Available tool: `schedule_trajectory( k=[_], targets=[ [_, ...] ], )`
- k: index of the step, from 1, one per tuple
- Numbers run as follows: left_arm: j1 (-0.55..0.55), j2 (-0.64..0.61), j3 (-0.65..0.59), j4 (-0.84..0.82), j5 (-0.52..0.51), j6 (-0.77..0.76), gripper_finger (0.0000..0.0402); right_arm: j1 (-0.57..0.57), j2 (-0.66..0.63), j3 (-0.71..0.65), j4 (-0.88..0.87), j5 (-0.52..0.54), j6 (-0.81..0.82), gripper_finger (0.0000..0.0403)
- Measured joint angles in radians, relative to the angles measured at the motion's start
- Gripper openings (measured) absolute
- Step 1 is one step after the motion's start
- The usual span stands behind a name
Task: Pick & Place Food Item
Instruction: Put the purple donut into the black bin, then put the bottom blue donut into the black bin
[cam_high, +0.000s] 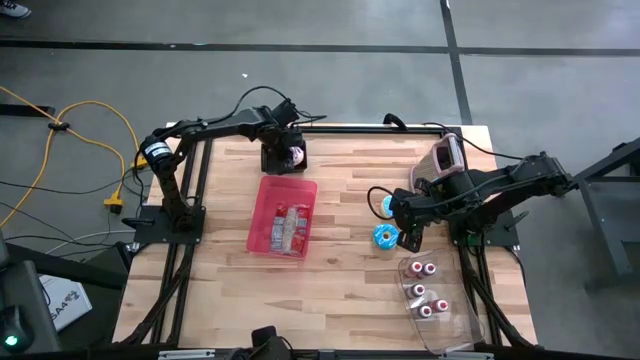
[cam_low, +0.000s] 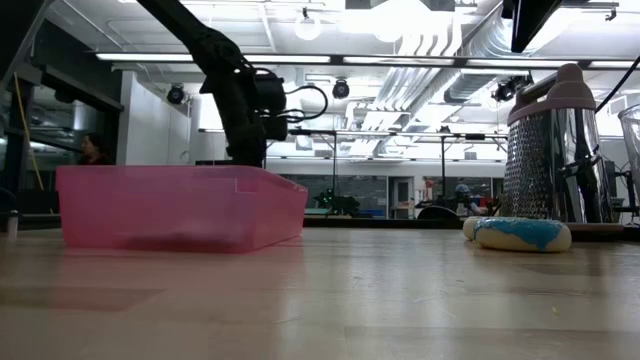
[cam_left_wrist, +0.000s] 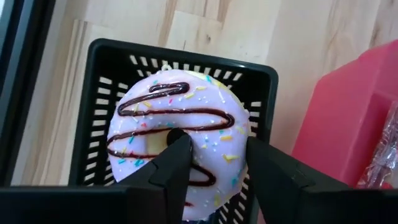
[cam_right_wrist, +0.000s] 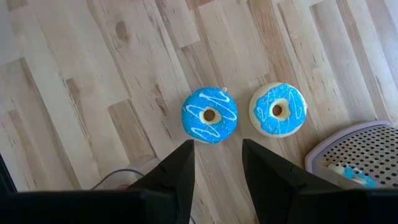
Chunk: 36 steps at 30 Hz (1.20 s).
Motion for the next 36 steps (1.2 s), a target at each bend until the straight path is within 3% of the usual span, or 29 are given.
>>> schedule_trajectory(
  k=[22,29,36],
  targets=[
    [-0.003,-0.011,0.004,0.041,-0.105,-0.021,0.0155,0.000,0.000,0.000,0.000,0.000,0.000,0.0120],
    [-0.044,-0.120,0.005,0.055,-0.072,-0.037,0.0155,0.000,0.000,0.000,0.000,0.018,-0.001,0.0120],
    [-0.178,-0.239,0.005,0.055,-0.033,-0.063,0.0155,-0.001,0.000,0.000,0.001,0.038,-0.001,0.0120]
  ],
)
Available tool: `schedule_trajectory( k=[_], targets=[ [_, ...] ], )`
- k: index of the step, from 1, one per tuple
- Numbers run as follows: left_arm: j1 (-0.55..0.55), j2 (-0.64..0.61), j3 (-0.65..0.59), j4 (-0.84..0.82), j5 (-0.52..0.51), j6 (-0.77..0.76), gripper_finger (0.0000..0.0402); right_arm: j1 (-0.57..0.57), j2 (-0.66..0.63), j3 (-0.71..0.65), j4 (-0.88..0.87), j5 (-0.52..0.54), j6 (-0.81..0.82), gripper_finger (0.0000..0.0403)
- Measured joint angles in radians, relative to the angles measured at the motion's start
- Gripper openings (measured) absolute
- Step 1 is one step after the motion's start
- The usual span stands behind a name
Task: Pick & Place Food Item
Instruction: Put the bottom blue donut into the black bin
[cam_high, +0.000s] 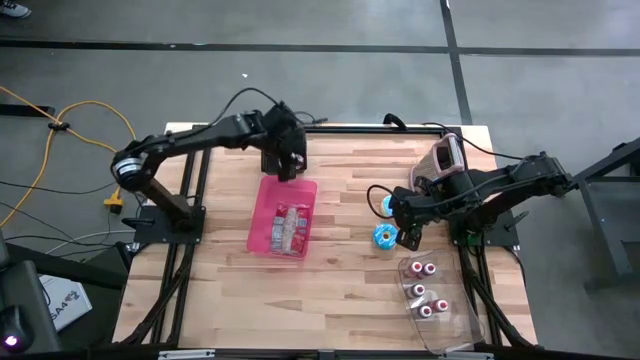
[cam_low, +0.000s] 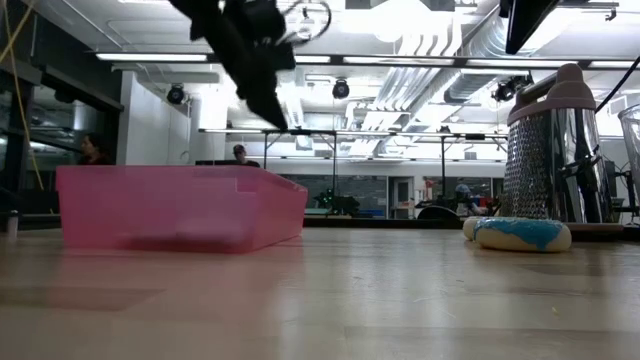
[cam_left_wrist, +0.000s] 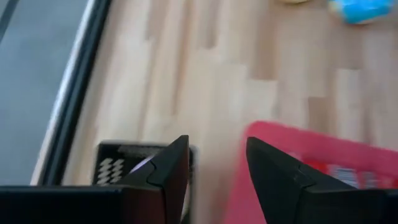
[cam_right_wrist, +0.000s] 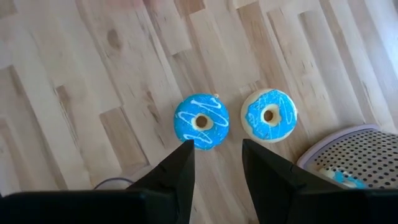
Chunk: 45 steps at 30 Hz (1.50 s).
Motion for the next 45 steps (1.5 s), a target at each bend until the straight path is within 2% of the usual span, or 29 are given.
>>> schedule_trajectory(
  k=[5,11,15,18,27,39,45],
  targets=[
    [-0.133,-0.028,0.000,-0.002,-0.019,-0.011,0.0155,0.000,0.011,0.000,0.030,-0.016,-0.001,0.0120],
    [-0.273,-0.028,0.000,-0.002,-0.094,-0.046,0.0155,0.006,0.078,-0.004,0.035,-0.031,-0.035,0.0120],
    [-0.341,-0.028,0.000,-0.002,-0.094,-0.074,0.0155,0.007,0.094,-0.067,0.070,-0.036,-0.076,0.0120],
    [-0.376,-0.028,0.000,-0.003,-0.093,-0.078,0.0155,0.004,0.094,-0.142,0.159,-0.043,-0.068,0.0120],
    [-0.412,-0.028,0.000,-0.003,-0.093,-0.099,0.0155,0.007,0.095,-0.315,0.394,-0.167,-0.002,0.0120],
    [-0.412,-0.028,-0.001,-0.005,-0.093,-0.106,0.0155,0.027,0.095,-0.436,0.548,-0.144,0.003,0.0172],
    [-0.408,-0.027,-0.001,-0.004,-0.093,-0.106,0.0155,-0.007,0.095,-0.465,0.590,-0.145,0.123,0.0175]
  ],
)
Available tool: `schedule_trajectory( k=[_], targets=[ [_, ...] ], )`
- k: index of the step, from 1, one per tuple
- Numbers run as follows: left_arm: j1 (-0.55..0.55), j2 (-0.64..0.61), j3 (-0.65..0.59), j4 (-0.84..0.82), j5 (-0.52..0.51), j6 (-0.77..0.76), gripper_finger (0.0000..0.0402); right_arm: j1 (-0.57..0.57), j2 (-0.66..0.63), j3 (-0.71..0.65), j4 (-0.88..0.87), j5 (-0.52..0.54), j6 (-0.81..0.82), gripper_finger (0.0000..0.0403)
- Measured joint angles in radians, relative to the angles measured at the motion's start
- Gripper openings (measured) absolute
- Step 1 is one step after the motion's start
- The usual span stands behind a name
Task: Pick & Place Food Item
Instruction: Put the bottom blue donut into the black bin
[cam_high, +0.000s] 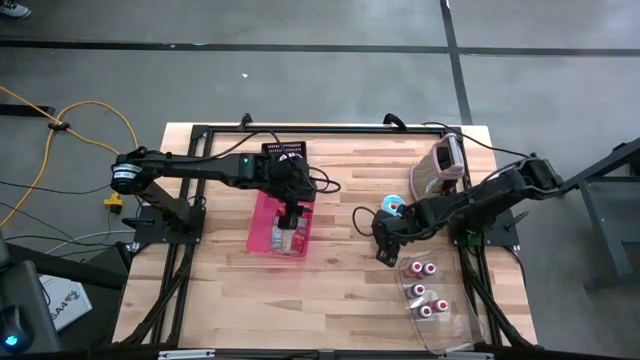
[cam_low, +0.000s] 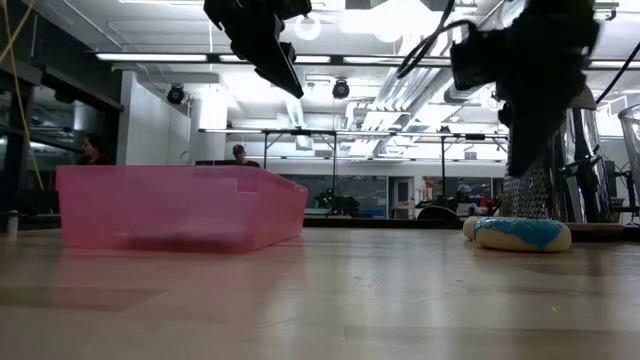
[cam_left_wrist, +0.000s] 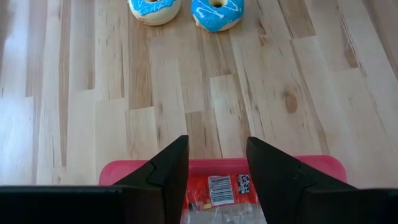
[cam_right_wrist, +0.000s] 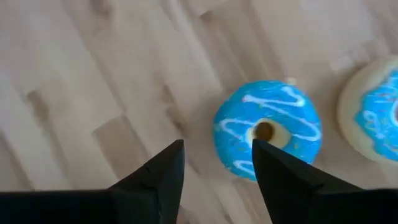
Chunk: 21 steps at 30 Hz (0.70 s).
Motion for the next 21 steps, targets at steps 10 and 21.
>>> schedule_trajectory(
  k=[10,21],
  targets=[
    [0.000,0.000,0.000,-0.013,0.000,0.000,0.0155,-0.056,0.090,-0.002,0.013,-0.033,0.030,0.0168],
    [0.000,0.000,0.000,-0.028,0.000,0.007,0.0155,-0.058,0.211,0.001,0.054,-0.052,0.030,0.0168]
  ],
)
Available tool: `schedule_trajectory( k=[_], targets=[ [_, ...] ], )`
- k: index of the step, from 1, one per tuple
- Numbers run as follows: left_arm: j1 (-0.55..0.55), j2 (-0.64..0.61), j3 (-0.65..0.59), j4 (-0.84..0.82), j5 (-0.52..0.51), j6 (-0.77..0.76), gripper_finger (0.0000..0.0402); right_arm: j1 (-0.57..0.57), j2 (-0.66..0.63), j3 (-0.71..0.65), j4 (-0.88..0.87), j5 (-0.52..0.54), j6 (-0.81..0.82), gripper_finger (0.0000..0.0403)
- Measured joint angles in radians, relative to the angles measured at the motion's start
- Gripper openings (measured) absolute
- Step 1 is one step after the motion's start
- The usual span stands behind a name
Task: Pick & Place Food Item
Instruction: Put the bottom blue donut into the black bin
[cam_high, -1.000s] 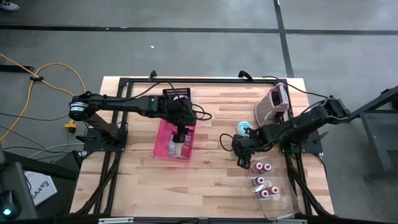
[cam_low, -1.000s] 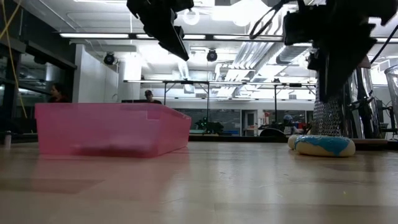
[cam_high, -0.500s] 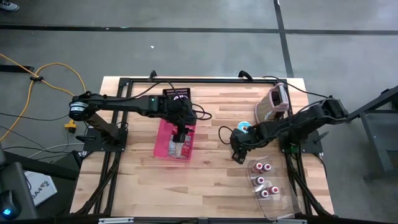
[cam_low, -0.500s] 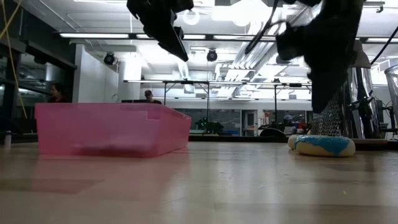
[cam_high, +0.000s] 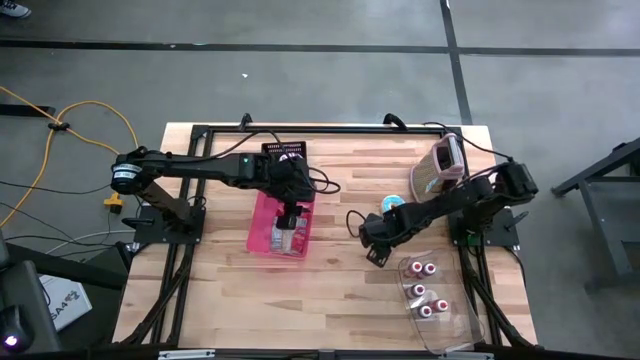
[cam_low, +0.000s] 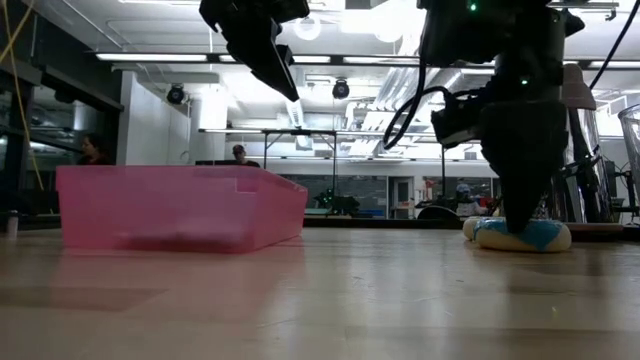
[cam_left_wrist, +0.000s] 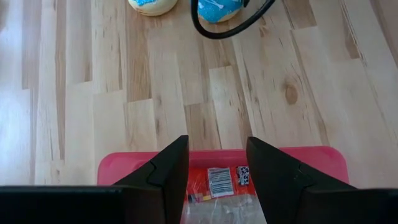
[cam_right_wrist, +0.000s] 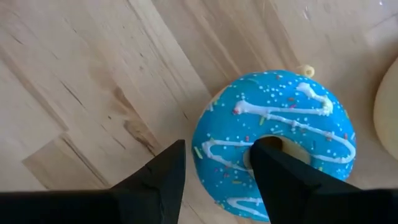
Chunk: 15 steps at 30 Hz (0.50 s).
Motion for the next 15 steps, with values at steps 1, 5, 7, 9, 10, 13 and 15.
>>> schedule_trajectory(
  k=[1,5,7,9,10,13,15],
  targets=[
    [0.000,0.000,0.000,0.000,0.000,0.000,0.0155,0.000,0.000,0.000,0.000,0.001,-0.001,0.0168],
    [0.000,0.000,0.000,0.000,0.000,0.000,0.0155,0.000,0.000,0.000,0.004,0.002,-0.001,0.0168],
    [0.000,0.000,0.000,0.000,0.000,0.000,0.0155,0.000,0.000,0.000,0.005,0.002,-0.001,0.0167],
    [0.000,0.000,0.000,0.000,0.000,0.000,0.0155,0.000,0.000,0.000,0.005,0.002,-0.001,0.0162],
    [0.000,0.000,0.000,0.000,0.000,0.000,0.0155,0.000,0.000,0.000,0.004,0.002,-0.002,0.0158],
    [0.000,0.000,0.000,0.000,0.000,0.000,0.0155,0.000,0.000,0.000,0.004,0.003,-0.018,0.0139],
    [0.000,0.000,0.000,0.000,0.000,0.000,0.0155,0.000,0.000,0.000,0.004,0.004,-0.020,0.0125]
  ],
)
